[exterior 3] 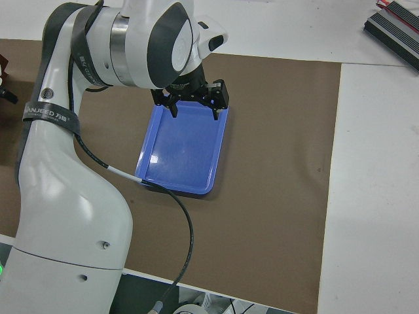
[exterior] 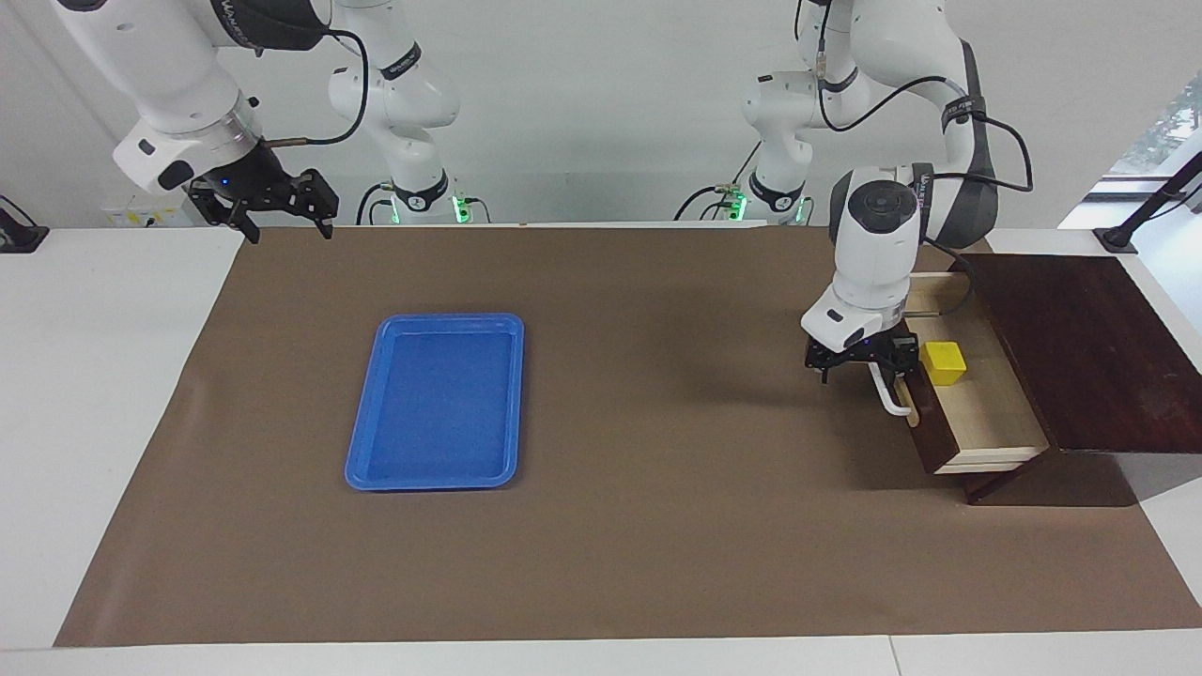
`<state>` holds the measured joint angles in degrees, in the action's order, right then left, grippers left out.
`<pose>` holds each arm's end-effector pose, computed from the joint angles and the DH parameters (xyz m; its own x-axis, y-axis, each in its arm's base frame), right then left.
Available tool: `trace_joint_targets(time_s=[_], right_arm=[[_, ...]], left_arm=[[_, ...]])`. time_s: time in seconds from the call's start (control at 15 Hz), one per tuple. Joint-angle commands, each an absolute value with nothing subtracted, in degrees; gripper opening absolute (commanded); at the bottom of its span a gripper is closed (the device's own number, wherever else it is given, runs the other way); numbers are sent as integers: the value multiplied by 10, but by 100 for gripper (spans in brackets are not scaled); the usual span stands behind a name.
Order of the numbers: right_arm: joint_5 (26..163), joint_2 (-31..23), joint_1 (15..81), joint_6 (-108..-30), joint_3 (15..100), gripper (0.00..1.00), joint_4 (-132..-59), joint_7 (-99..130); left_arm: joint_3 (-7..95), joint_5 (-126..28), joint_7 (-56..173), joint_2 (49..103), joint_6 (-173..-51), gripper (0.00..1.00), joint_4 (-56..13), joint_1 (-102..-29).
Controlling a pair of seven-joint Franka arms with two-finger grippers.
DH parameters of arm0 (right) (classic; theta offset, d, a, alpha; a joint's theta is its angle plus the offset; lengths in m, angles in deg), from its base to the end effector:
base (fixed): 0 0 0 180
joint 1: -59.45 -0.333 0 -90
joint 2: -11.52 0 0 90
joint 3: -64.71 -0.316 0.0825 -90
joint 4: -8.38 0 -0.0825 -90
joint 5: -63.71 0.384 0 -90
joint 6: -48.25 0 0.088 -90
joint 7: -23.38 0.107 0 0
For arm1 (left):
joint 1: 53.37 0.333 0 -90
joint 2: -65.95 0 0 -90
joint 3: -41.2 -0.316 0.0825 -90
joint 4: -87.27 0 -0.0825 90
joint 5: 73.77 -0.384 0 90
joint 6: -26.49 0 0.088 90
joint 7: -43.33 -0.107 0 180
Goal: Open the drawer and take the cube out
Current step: 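Pull the drawer open with the left gripper, away from the box, then lower the left gripper into the drawer and grasp the yellow cube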
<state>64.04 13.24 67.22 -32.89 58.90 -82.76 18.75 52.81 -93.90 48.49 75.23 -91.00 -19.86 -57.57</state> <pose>0.5276 -0.0165 0.6191 0.9885 0.0473 -0.1435 0.0458 -0.9988 -0.0143 0.5876 -0.1419 0.4336 0.9403 -0.3394 0.0270 -0.3192 -0.9064 -0.2768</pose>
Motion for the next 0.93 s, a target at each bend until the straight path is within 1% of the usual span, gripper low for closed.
trace_joint_targets(time_s=[0.0, 0.13, 0.2, 0.47, 0.73, 0.86], right_arm=[[642, 135, 672, -322, 589, 100, -828, 196], [642, 135, 672, -322, 589, 100, -828, 196], [642, 135, 672, -322, 589, 100, -828, 196], [642, 135, 672, -322, 589, 100, -828, 196], [642, 135, 672, -322, 589, 100, -828, 196], [642, 135, 672, -322, 589, 100, -828, 196]], left_arm=[[523, -908, 484, 776, -823, 100, -94, -602], [519, -844, 492, 776, -787, 100, -45, -594], [516, -828, 523, 773, -775, 100, -34, -593], [514, -763, 712, 755, -769, 100, -14, -524], [510, -760, 799, 743, -720, 100, -12, -449], [510, -761, 868, 729, -721, 100, -31, -427]])
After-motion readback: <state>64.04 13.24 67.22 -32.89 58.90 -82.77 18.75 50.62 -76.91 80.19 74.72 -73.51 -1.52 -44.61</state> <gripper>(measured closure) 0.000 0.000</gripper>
